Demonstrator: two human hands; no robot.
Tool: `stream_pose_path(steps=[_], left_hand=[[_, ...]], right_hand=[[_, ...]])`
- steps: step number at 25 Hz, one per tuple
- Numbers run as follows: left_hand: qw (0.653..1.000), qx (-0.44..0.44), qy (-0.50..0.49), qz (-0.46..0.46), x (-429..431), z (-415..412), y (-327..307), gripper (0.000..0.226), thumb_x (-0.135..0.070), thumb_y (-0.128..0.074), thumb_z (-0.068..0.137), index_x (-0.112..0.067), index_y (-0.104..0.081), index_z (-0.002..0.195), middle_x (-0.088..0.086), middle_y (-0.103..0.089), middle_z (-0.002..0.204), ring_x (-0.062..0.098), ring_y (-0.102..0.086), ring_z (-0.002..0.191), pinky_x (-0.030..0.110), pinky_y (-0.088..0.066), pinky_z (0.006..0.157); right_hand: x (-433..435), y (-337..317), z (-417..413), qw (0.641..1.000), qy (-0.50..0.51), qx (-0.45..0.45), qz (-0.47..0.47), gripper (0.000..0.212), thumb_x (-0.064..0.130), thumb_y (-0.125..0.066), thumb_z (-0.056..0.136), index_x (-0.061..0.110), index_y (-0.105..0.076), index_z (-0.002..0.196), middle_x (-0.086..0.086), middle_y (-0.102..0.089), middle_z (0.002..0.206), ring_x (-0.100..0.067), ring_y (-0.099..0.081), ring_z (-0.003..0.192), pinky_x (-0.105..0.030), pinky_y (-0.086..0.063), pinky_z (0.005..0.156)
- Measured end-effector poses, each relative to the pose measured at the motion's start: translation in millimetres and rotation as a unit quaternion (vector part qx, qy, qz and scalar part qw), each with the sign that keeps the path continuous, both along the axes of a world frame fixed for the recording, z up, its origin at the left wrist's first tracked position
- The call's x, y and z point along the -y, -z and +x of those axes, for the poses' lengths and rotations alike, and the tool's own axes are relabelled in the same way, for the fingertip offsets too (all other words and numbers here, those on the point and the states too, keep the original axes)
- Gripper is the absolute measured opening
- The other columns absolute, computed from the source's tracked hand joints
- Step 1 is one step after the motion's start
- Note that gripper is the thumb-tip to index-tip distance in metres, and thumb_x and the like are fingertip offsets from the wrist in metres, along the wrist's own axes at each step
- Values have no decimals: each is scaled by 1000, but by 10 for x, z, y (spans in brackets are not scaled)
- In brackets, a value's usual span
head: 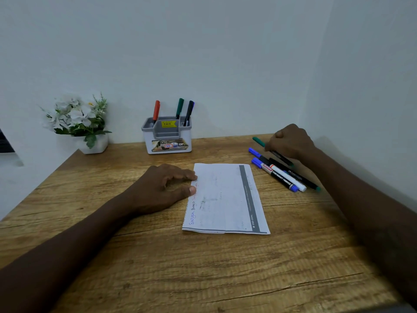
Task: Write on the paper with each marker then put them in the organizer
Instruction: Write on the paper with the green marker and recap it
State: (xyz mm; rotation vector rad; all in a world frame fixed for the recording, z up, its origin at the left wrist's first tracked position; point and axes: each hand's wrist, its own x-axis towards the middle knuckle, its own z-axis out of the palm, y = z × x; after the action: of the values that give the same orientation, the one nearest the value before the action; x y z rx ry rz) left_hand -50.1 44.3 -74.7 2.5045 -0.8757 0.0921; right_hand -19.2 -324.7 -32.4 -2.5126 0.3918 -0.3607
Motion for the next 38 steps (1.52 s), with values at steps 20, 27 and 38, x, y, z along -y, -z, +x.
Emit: stream_pose_path(steps=[20, 27, 38], left_hand=[[978, 88, -33, -187, 117, -237, -102, 26, -21, -54, 104, -19, -74, 87, -7, -64, 62, 6, -57, 55, 13, -40, 55], [978, 30, -32, -204, 96, -220, -119, 30, -20, -52, 105, -17, -71, 82, -16, -58, 57, 0, -51, 50, 16, -39, 53], [862, -423, 60, -271, -11, -172, -309, 35, -32, -45, 105, -10, -57, 81, -1, -31, 53, 11, -18, 42, 26, -13, 42]], right_hand=[[-1522, 114, -311, 878, -315, -9, 360, 59, 57, -61, 95, 5, -68, 68, -9, -58, 53, -17, -49, 39, -20, -38, 41], [-1512, 51, -326, 824, -405, -85, 387, 54, 52, -63, 89, 2, -80, 81, -19, -71, 74, -21, -66, 53, -29, -58, 52], [-1359, -78, -259, 783, -483, -125, 372, 34, 16, -65, 91, -13, -70, 108, -29, -75, 91, -28, -78, 72, -31, -65, 64]])
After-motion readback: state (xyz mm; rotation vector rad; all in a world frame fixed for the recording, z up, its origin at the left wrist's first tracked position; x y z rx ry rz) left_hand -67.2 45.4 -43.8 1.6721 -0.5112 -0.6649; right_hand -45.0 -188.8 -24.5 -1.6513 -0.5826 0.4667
